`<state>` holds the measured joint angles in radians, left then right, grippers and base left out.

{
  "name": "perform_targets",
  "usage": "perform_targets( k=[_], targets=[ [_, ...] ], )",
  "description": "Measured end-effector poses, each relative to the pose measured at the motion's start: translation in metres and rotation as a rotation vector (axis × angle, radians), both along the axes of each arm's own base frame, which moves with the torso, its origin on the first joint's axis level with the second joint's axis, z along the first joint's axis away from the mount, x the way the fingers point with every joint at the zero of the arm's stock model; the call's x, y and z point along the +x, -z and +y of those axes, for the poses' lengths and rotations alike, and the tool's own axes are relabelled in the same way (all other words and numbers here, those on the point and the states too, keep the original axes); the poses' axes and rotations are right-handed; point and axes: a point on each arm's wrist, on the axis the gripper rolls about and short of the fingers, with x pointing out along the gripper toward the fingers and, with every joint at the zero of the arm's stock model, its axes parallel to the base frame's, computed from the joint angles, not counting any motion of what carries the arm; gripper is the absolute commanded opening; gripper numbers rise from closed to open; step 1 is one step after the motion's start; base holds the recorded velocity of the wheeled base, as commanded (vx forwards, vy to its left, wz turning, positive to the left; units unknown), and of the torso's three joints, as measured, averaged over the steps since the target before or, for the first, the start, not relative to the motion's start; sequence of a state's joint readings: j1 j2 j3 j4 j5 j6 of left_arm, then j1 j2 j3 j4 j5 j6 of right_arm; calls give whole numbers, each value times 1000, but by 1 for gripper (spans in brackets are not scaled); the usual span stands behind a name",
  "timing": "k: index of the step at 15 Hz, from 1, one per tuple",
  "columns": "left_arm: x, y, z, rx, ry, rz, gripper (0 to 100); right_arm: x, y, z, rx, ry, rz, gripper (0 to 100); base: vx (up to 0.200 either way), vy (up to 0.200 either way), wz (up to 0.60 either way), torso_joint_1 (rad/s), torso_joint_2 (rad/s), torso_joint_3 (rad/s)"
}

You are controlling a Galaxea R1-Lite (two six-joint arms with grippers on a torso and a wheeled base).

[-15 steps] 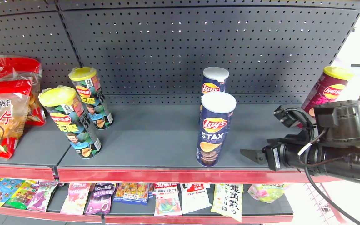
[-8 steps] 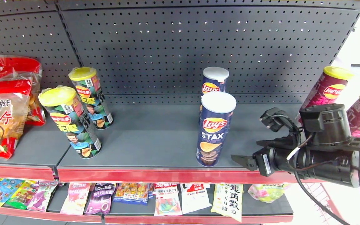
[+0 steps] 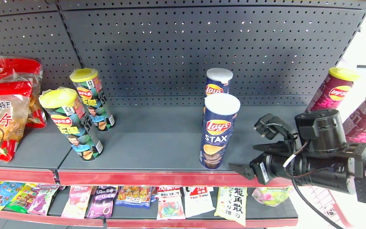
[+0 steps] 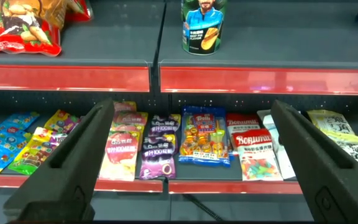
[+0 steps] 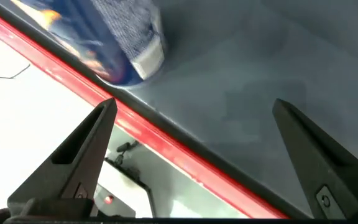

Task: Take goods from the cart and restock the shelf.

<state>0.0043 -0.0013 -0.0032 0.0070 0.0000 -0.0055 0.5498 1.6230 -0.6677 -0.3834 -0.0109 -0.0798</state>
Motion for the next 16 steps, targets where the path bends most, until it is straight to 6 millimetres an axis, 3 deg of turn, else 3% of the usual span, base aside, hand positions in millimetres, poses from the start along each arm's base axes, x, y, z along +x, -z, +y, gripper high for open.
perform_targets(
  k=[16],
  targets=[
    [0, 0, 0, 0, 0, 0, 100, 10, 15, 15, -59, -64, 2, 100, 0, 0, 0, 0, 0, 0]
  ],
)
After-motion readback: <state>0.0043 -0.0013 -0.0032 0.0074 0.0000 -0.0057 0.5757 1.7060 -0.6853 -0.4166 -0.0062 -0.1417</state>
